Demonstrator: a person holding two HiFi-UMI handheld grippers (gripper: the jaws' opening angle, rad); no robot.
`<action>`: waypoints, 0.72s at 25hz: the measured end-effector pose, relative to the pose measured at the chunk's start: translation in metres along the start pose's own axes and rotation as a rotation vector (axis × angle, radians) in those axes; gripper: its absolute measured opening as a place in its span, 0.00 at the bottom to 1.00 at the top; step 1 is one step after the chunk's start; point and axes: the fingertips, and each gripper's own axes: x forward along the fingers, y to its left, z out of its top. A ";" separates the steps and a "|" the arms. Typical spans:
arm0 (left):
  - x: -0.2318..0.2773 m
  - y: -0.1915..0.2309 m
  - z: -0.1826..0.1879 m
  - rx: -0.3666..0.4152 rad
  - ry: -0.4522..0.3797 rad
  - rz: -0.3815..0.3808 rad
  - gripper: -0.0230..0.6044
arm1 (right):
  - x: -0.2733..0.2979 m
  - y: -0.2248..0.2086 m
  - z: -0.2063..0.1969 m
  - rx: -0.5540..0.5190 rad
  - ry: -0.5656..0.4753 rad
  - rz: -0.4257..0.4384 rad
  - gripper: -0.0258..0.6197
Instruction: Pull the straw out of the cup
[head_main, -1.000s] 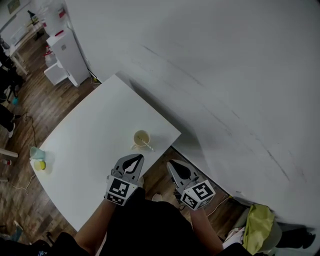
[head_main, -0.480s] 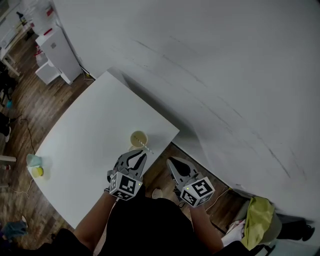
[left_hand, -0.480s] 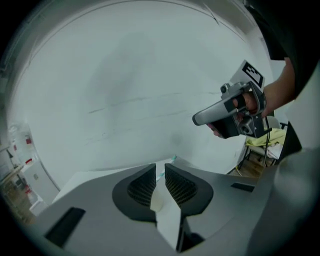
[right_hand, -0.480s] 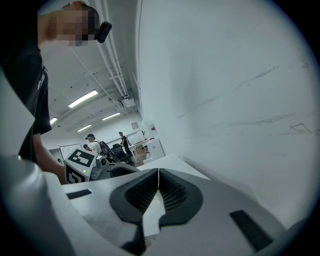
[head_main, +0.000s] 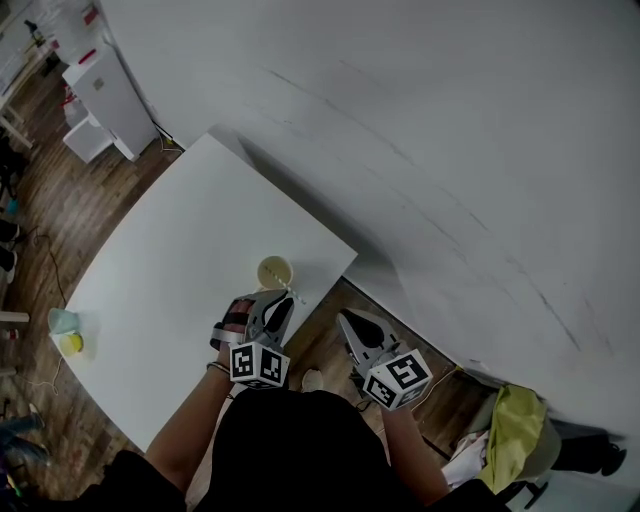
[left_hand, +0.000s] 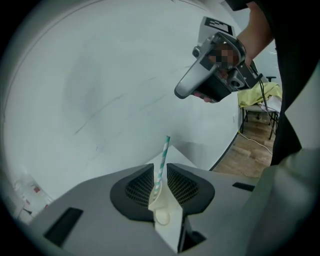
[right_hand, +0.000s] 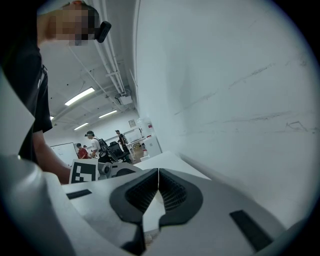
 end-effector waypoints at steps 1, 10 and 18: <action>0.002 -0.001 -0.002 0.008 0.002 0.000 0.16 | -0.001 -0.001 -0.001 0.001 0.002 -0.003 0.08; 0.015 -0.004 -0.005 0.082 0.004 -0.017 0.18 | -0.002 -0.004 -0.006 0.008 0.014 -0.020 0.08; 0.024 -0.007 -0.006 0.117 -0.002 -0.024 0.17 | -0.004 -0.009 -0.011 0.014 0.023 -0.038 0.08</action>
